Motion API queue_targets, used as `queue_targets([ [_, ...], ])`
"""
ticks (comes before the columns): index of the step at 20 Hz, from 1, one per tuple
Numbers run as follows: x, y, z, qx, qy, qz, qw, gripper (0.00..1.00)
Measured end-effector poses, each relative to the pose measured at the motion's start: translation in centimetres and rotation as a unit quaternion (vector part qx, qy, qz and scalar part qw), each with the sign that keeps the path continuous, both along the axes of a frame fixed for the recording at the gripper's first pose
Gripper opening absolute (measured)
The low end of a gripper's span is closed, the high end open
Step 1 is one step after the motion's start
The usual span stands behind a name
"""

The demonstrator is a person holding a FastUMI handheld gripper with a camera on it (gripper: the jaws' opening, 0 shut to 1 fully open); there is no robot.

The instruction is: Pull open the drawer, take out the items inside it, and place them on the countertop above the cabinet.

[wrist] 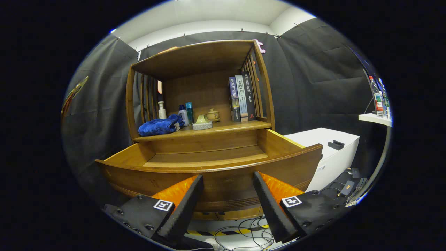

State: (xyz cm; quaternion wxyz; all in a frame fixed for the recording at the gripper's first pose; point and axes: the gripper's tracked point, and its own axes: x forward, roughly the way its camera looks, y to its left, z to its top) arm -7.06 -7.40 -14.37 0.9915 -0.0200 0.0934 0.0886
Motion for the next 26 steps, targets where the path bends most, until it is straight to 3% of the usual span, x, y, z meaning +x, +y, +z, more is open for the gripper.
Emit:
queue_targets([
  [26, 9.9, 2.2, 0.6, 0.006, 0.015, -0.011, 1.000, 0.97],
])
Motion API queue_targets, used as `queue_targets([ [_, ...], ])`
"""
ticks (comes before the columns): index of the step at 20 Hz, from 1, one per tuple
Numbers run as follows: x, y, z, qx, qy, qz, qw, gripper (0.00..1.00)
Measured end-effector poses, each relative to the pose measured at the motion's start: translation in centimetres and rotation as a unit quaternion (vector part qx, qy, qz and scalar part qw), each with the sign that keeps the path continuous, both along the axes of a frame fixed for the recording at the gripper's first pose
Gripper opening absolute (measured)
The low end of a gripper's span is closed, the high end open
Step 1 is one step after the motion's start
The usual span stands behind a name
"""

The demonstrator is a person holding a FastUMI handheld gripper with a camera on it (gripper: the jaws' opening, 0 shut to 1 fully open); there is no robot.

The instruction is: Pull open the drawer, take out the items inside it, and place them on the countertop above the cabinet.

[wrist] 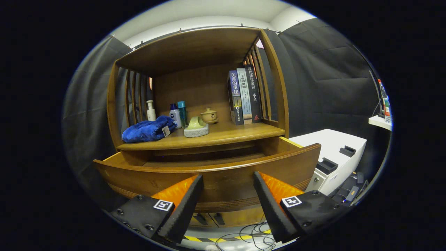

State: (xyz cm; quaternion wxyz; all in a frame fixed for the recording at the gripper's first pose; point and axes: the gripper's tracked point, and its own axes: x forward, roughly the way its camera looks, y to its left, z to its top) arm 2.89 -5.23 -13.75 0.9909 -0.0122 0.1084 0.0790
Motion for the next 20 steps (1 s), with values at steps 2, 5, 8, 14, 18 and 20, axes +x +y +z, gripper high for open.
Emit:
queue_targets([
  [2, 0.8, 0.2, 0.0, 0.002, 0.001, -0.001, 1.000, 0.97],
  [5, 2.1, 0.5, 0.0, -0.012, -0.003, -0.004, 1.000, 0.98],
  [8, 3.2, 0.8, 0.0, -0.023, -0.001, -0.006, 1.000, 0.98],
  [14, 5.0, 1.9, -1.3, -0.069, 0.017, 0.006, 0.997, 0.98],
  [18, 6.5, 2.4, -1.6, -0.055, 0.025, -0.004, 0.998, 0.96],
  [20, 7.3, 2.5, -1.6, -0.053, 0.026, -0.007, 0.998, 0.95],
])
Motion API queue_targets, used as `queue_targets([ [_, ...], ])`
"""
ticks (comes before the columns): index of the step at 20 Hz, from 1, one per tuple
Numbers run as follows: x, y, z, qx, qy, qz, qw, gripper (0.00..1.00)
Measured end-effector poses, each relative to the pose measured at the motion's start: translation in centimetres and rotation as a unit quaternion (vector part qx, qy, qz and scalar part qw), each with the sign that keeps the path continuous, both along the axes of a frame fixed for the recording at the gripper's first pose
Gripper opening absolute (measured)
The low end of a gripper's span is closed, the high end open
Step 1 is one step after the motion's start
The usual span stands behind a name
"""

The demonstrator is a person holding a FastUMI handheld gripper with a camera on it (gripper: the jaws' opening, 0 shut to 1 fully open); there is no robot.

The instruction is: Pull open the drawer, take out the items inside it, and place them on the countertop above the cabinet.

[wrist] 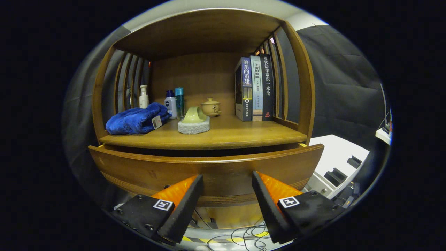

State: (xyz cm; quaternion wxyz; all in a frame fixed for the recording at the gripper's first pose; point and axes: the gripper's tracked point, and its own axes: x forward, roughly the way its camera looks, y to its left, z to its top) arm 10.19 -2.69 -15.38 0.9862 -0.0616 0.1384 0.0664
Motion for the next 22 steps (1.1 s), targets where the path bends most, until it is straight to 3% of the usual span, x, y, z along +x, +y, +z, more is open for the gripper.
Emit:
queue_targets([
  [11, 3.1, 0.7, -0.3, 0.019, 0.000, -0.004, 1.000, 0.96],
  [14, 2.9, 0.0, 0.0, 0.037, 0.013, -0.027, 0.999, 0.97],
  [22, -2.0, -5.9, 11.2, 0.012, -0.056, -0.017, 0.998, 0.98],
])
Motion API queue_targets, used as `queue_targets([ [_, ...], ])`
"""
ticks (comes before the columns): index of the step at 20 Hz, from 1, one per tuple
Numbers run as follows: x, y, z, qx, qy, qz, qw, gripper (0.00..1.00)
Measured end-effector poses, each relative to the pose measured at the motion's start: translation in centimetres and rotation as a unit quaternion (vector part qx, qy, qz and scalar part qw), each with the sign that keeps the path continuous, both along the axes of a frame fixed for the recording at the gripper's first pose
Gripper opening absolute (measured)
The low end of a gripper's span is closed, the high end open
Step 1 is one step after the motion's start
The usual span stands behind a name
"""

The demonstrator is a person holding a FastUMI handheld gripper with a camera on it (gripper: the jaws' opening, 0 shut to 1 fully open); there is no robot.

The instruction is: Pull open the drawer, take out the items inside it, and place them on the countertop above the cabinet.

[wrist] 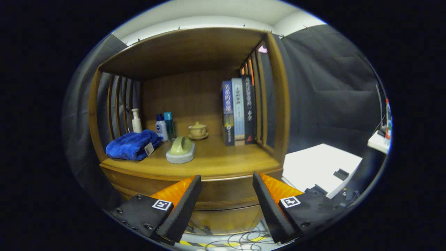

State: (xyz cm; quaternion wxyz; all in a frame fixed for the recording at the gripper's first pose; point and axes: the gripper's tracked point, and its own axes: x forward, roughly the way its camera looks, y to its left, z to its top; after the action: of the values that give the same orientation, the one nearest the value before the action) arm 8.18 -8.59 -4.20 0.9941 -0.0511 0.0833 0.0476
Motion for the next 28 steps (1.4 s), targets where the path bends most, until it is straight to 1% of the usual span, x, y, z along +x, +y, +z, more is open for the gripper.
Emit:
queue_targets([
  [3, -2.8, -3.0, 3.8, -0.001, -0.028, -0.004, 1.000, 0.97],
  [5, -4.7, -4.9, 5.5, -0.003, -0.036, -0.005, 0.999, 0.97],
  [8, -6.8, -6.5, 6.5, -0.007, -0.033, 0.000, 0.999, 0.97],
  [10, -7.6, -7.3, 6.9, -0.005, -0.036, -0.004, 0.999, 0.97],
  [11, -7.8, -7.5, 7.0, 0.001, -0.039, -0.003, 0.999, 0.97],
  [13, -8.7, -7.3, 6.8, 0.021, -0.036, 0.012, 0.999, 0.98],
  [14, -8.7, -7.5, 6.7, 0.028, -0.031, 0.016, 0.999, 0.98],
  [15, -9.1, -7.6, 6.3, 0.030, -0.010, 0.024, 0.999, 0.98],
  [16, -9.4, -8.3, 6.6, 0.032, -0.006, 0.020, 0.999, 0.98],
  [18, -9.3, -9.6, 7.9, 0.044, -0.028, 0.004, 0.999, 0.98],
  [24, -9.5, -10.8, 8.7, 0.080, -0.035, -0.003, 0.996, 0.98],
  [28, -9.8, -11.2, 9.0, 0.075, -0.041, -0.008, 0.996, 0.98],
])
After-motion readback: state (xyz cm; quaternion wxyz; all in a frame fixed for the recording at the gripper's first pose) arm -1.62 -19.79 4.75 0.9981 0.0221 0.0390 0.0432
